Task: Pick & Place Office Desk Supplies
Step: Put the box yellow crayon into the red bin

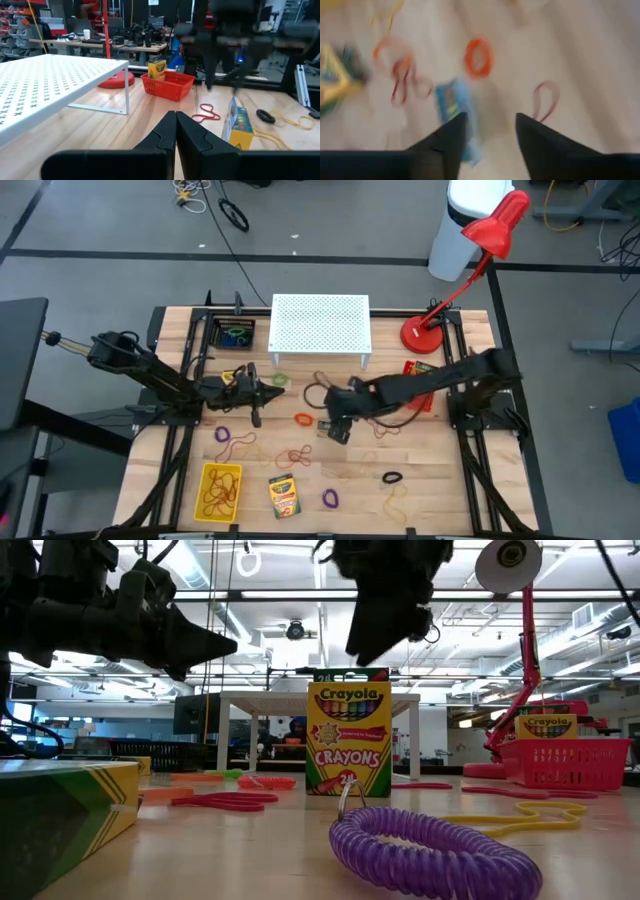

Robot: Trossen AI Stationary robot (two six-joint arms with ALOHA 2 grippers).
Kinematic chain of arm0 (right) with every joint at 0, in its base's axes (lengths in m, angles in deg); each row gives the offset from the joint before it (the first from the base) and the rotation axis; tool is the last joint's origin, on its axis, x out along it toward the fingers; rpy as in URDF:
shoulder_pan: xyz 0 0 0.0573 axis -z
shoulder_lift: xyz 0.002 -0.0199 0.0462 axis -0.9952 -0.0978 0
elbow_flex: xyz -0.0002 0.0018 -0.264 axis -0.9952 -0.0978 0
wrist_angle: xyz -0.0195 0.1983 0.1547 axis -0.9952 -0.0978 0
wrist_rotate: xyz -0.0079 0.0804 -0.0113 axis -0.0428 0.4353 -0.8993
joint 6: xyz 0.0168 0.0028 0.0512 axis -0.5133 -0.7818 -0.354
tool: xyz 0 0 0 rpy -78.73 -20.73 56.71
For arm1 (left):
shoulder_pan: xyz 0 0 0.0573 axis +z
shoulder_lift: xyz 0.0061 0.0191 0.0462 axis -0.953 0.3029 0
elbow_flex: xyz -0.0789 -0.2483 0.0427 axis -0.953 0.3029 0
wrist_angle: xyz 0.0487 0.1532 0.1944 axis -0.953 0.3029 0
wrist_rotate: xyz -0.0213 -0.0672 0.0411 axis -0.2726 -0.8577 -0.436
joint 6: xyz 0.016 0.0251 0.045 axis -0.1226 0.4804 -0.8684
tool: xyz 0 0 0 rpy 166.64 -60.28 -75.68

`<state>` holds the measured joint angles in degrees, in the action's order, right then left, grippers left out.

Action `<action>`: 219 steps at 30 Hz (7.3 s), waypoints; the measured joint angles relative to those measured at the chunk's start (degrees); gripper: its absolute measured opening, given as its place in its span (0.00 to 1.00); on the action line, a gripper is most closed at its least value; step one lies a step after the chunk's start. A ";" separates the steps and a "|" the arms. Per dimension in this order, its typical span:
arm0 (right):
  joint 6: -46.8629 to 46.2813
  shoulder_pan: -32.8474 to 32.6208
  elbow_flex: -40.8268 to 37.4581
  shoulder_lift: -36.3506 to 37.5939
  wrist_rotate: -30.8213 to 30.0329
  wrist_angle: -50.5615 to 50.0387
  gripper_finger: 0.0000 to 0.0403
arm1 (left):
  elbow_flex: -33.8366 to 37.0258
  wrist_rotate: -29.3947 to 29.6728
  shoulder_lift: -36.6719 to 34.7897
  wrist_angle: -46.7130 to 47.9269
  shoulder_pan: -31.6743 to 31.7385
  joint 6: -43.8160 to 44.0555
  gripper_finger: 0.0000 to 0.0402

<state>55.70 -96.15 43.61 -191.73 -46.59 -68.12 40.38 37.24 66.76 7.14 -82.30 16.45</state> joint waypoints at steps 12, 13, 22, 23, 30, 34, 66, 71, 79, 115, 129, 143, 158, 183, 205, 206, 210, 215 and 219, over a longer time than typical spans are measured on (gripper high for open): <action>5.73 -0.60 8.34 -6.89 1.19 -7.85 0.89 | -0.04 -0.30 0.02 0.41 0.16 1.07 0.03; 5.90 -0.60 8.26 -6.90 1.21 -7.08 0.89 | -0.02 -0.81 0.02 0.44 0.17 1.06 0.03; 6.58 -0.65 7.48 -9.56 3.88 -4.60 0.74 | -0.02 -1.51 0.02 0.83 0.17 1.04 0.03; 6.70 -0.65 7.41 -10.04 3.92 -5.50 0.72 | -0.02 -1.52 0.02 0.76 0.17 1.04 0.03; 7.49 -0.62 7.45 -10.80 4.38 -4.58 0.57 | -0.02 -1.52 0.02 1.08 0.17 1.02 0.03; 7.64 -0.65 7.43 -10.83 6.11 -3.96 0.46 | -0.02 -1.52 0.02 1.19 0.17 1.02 0.03; 11.32 5.53 -18.99 29.93 0.14 -26.82 0.28 | -0.02 -1.50 0.02 1.55 0.17 1.01 0.03; 11.80 10.15 -28.98 42.75 0.17 -26.60 0.28 | -0.02 -1.52 0.02 1.58 0.17 1.02 0.03; 18.01 16.84 -36.18 48.85 0.18 -25.38 0.28 | -0.02 -1.50 0.02 1.53 0.17 1.00 0.03; 21.72 24.60 -39.08 41.37 1.27 -19.12 0.32 | -0.02 -1.50 0.02 1.58 0.17 0.56 0.03; 16.99 24.53 -39.08 41.37 -1.14 -22.02 0.43 | -0.02 -1.51 0.02 1.58 0.17 0.56 0.03; 15.69 24.53 -39.08 41.37 -2.46 -22.09 0.43 | -0.02 -1.50 0.02 1.58 0.17 0.56 0.03; 13.65 24.51 -33.62 41.39 -4.26 -25.87 0.43 | -0.02 -1.50 0.02 1.58 0.17 0.56 0.03; -9.73 7.54 -35.32 29.53 -6.55 -24.31 0.02 | -0.02 -1.50 0.00 1.59 0.17 0.58 0.03; -12.40 6.52 -35.39 15.98 -6.98 -21.34 0.02 | -0.02 -1.51 0.00 1.59 0.17 0.58 0.03; -12.32 6.52 -35.39 15.59 -6.69 -21.28 0.02 | -0.03 -1.50 0.00 1.61 0.17 0.58 0.03; -12.11 6.52 -35.39 14.83 -6.53 -20.43 0.01 | -0.02 -1.52 0.00 1.60 0.17 0.58 0.03; -12.70 6.59 -35.46 14.83 -8.44 -20.89 0.01 | -0.02 -1.52 0.00 1.55 0.17 0.58 0.03; -14.40 7.40 -37.96 14.83 -7.99 -21.21 0.01 | -0.02 -1.52 0.00 1.58 0.17 0.58 0.03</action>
<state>41.30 -88.74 5.65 -176.90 -54.58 -89.33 40.36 35.72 66.76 8.71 -82.13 17.03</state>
